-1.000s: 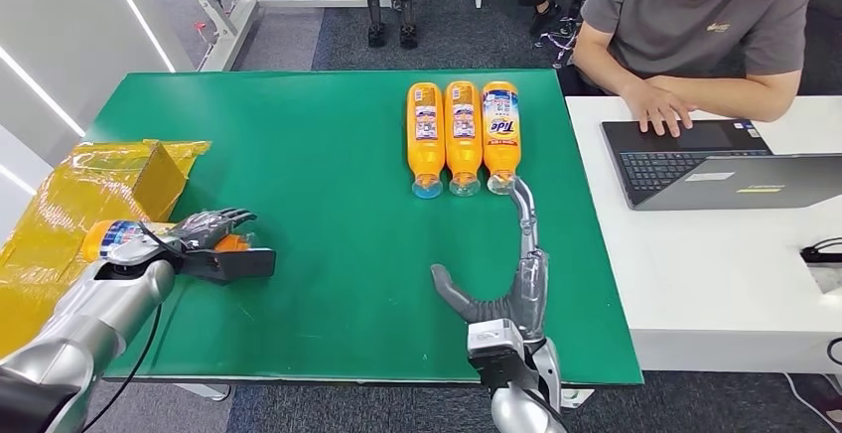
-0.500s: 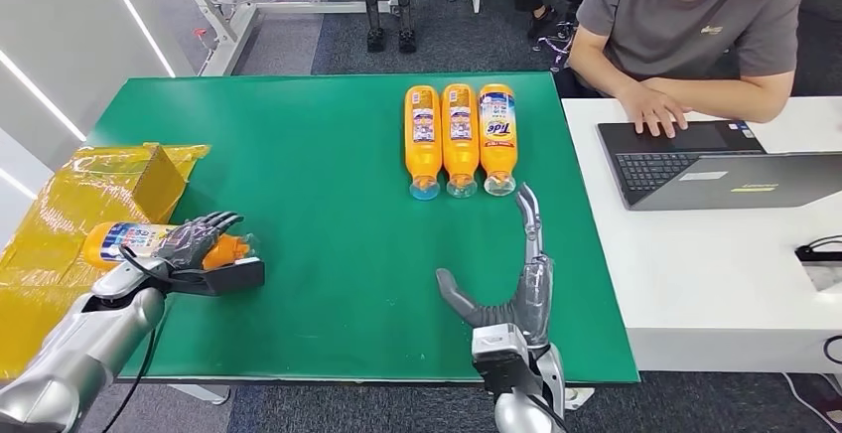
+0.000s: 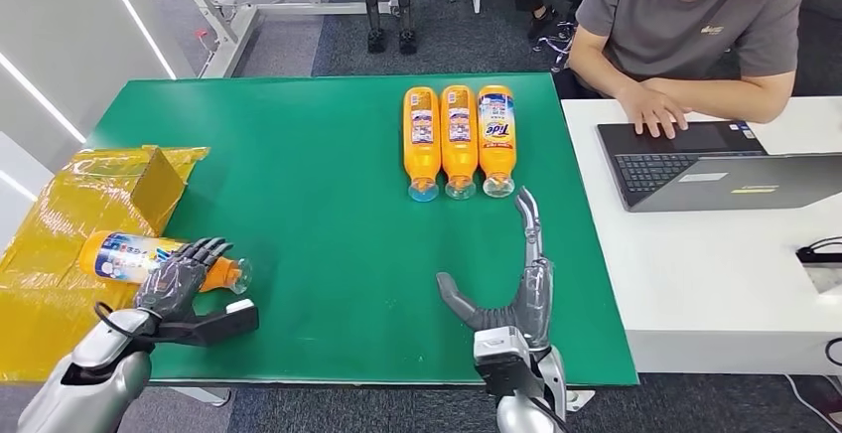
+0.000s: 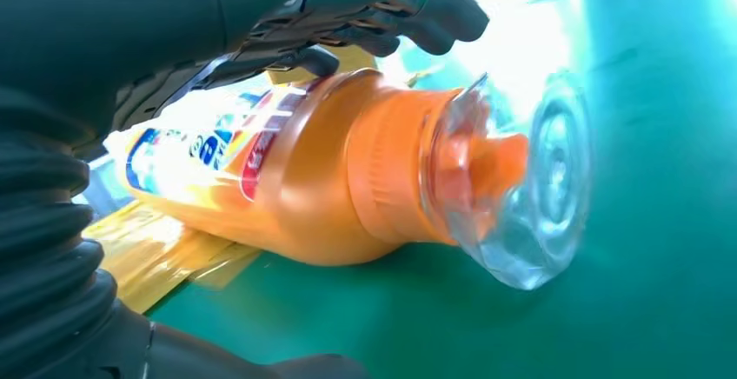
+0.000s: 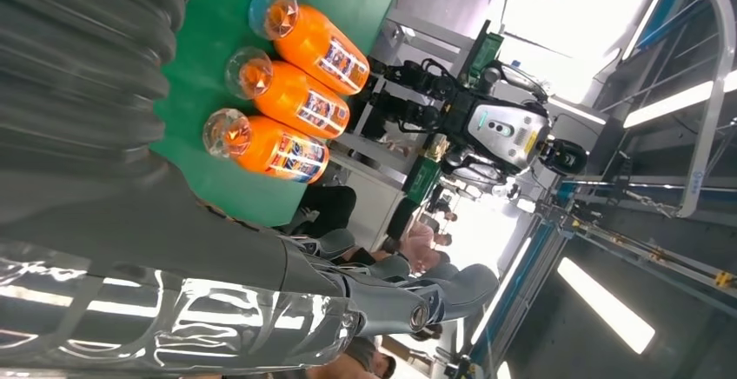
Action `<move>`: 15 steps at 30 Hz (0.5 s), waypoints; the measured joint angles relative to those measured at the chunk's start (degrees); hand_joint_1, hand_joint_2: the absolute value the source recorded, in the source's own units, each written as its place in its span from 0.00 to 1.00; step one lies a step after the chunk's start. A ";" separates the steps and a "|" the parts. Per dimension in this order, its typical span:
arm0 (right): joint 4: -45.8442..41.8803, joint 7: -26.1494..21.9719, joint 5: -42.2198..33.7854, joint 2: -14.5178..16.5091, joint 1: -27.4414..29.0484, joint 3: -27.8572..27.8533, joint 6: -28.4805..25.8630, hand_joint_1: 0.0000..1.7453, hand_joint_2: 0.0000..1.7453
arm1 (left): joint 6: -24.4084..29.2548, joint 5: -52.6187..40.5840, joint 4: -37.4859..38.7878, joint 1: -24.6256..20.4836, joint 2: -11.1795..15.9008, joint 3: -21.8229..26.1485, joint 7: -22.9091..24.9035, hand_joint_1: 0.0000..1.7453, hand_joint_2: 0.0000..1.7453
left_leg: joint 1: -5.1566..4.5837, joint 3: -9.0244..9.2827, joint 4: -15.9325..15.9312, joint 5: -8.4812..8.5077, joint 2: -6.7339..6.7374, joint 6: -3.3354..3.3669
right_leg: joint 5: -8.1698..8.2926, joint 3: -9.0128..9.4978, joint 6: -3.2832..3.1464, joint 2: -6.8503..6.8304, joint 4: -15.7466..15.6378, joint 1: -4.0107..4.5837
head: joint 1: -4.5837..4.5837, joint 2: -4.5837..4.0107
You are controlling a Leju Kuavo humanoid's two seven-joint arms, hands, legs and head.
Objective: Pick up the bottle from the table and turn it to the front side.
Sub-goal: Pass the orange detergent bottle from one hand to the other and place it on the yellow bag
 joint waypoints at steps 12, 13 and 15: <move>1.25 -1.28 -1.84 0.20 -0.01 -0.04 0.75 0.00 1.00 | 17.90 4.29 -13.53 3.77 -1.85 7.96 -3.58 0.00 1.00 | 0.03 -0.29 0.02 0.01 -0.13 0.00 | 0.00 -0.22 0.00 -0.15 0.00 0.02 | -0.01 0.00; 1.45 -1.38 -1.96 0.25 -0.01 -0.04 0.69 0.00 1.00 | 18.40 4.49 -13.86 3.53 -2.11 8.21 -3.60 0.00 1.00 | 0.03 -0.29 0.02 0.01 -0.13 0.00 | 0.00 -0.23 0.00 -0.15 0.00 0.02 | -0.01 0.00; 1.80 -1.55 -2.20 0.31 -0.01 -0.04 0.57 0.00 1.00 | 19.49 4.89 -14.22 3.12 -2.69 8.46 -3.61 0.00 1.00 | 0.03 -0.29 0.02 0.01 -0.13 0.00 | 0.00 -0.24 0.00 -0.14 0.00 0.02 | -0.01 0.00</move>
